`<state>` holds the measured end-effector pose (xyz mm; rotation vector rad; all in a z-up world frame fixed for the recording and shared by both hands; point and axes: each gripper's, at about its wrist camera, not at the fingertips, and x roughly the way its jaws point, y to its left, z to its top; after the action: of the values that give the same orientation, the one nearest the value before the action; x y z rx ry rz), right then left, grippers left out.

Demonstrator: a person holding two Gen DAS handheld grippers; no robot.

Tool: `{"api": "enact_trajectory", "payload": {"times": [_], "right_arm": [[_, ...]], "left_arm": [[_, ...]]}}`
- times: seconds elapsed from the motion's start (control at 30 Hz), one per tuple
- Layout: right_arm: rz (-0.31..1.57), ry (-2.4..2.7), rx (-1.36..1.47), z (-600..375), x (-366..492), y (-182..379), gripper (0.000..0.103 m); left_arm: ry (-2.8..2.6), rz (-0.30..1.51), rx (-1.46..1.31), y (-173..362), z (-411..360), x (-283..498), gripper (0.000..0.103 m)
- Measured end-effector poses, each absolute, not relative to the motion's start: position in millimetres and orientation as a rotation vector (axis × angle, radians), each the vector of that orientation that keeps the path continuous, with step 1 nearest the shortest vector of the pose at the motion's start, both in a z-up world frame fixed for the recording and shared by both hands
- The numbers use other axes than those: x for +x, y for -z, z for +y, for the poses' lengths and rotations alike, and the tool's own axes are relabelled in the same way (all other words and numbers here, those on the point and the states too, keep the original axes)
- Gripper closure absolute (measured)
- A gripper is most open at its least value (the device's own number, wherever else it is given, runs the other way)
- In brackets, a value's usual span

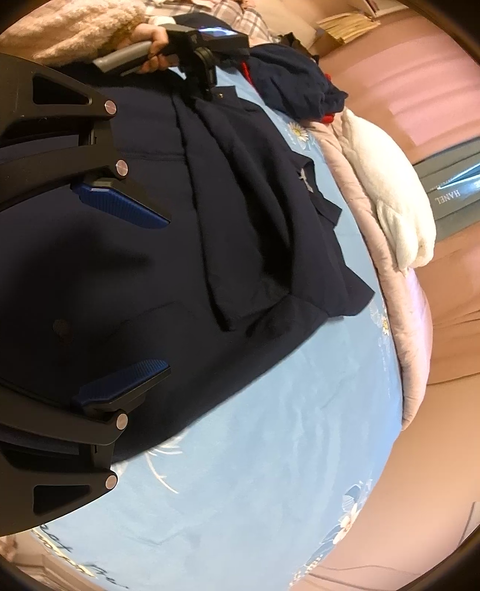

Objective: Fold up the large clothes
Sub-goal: 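Fold the side panel inward over the zipper with the left tool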

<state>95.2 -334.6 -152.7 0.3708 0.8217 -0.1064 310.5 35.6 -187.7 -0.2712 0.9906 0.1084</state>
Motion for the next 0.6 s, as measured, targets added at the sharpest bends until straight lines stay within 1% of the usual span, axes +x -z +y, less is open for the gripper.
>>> {"api": "enact_trajectory", "payload": {"times": [0.27,0.33,0.4,0.53,0.6], "right_arm": [[0.795,0.144,0.379,-347.8,95.2,146.5,0.028],[0.799,0.145,0.377,-347.7,93.3,148.4,0.028],[0.802,0.147,0.380,-348.0,91.5,149.9,0.028],[0.794,0.144,0.385,-346.4,87.9,146.5,0.028],[0.786,0.146,0.377,-345.5,86.4,142.6,0.028]], "left_arm": [[-0.072,0.978,-0.318,183.5,40.1,305.4,0.083],[-0.066,0.978,-0.333,180.3,40.6,302.2,0.080],[-0.065,0.977,-0.329,175.7,39.3,298.1,0.069],[-0.070,0.969,-0.303,163.4,36.1,287.9,0.056],[-0.064,0.956,-0.310,154.0,36.8,279.3,0.041]]}}
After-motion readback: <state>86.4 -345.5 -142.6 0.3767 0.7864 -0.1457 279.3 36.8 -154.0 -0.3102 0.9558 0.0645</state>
